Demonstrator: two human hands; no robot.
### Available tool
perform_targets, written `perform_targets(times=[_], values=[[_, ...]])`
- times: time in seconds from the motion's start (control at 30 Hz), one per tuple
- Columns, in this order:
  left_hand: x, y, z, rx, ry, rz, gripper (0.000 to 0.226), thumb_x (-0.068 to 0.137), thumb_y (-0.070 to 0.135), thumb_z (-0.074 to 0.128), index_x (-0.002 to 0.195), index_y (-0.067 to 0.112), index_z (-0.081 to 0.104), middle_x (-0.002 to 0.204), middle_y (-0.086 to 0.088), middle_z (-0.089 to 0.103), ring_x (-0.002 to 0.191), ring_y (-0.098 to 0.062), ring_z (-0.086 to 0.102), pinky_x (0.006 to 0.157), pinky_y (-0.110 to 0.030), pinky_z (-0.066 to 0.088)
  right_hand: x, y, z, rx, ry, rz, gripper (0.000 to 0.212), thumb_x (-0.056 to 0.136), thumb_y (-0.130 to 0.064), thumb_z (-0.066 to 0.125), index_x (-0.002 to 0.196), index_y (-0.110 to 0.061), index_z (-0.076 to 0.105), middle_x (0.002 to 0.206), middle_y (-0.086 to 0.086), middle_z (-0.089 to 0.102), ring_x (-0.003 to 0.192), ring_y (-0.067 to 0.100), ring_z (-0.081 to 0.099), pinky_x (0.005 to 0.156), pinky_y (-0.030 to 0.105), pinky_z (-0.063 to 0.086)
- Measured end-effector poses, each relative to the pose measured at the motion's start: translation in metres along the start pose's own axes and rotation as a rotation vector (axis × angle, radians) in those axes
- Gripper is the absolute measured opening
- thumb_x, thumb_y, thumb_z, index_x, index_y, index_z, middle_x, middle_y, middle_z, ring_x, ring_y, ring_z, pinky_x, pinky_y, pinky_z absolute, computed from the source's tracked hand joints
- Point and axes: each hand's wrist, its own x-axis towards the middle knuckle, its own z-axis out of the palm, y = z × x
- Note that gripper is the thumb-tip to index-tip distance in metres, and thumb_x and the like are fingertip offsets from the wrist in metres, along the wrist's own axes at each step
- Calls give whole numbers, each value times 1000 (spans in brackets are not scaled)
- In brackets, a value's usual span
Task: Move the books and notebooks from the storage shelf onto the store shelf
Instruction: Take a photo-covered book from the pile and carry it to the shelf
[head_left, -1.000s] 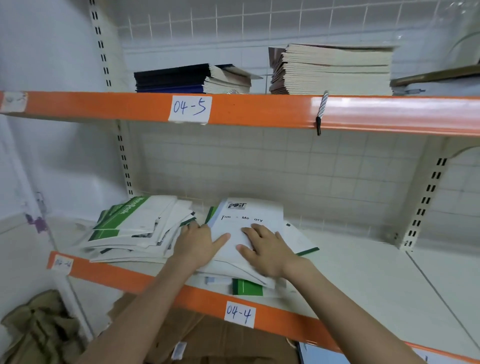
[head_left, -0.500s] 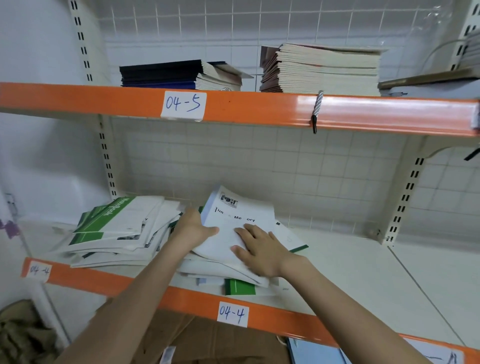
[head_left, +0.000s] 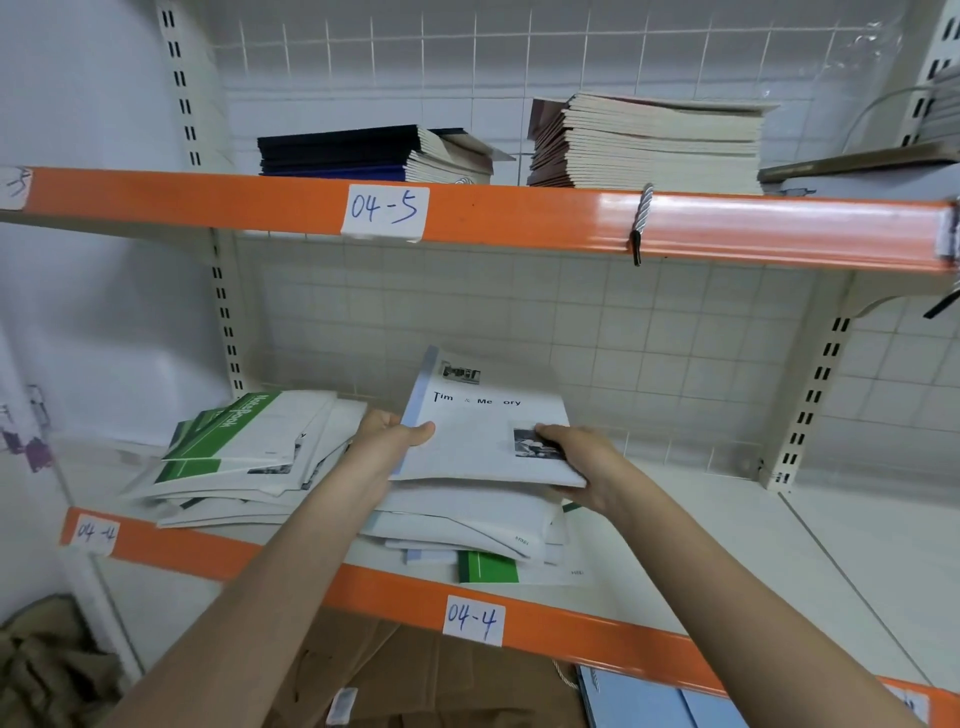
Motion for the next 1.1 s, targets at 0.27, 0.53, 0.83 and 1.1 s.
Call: perform_targets(times=[0.27, 0.53, 0.83, 1.1], values=[[-5, -7, -22, 432, 40, 139, 17, 94, 28, 53, 81, 17, 57, 94, -6, 65, 81, -21, 57, 73, -31, 46, 7, 2, -7, 262, 51, 15, 12, 97, -7, 48, 86, -9, 51, 69, 5, 54, 34, 7, 53, 34, 15, 37], [-3, -25, -14, 811, -89, 141, 66, 66, 60, 74, 113, 16, 59, 106, 0, 65, 96, -17, 60, 78, -32, 53, 0, 8, -3, 157, 54, 2, 20, 97, -9, 50, 76, -9, 53, 66, 5, 55, 44, 12, 54, 46, 22, 38], [-13, 5, -13, -179, -81, -234, 15, 99, 16, 44, 95, 4, 53, 74, -12, 62, 61, -22, 61, 51, -32, 53, -2, 13, -6, 192, 9, -41, 6, 95, -7, 51, 93, -5, 57, 67, 6, 63, 43, 12, 59, 37, 17, 41], [-24, 5, -11, -147, -192, -263, 24, 84, -2, 65, 107, -5, 60, 92, -17, 68, 79, -25, 66, 57, -31, 59, -2, 18, 5, -449, 175, -140, 24, 93, -28, 55, 97, -6, 47, 97, 11, 55, 87, 26, 52, 73, 29, 39]])
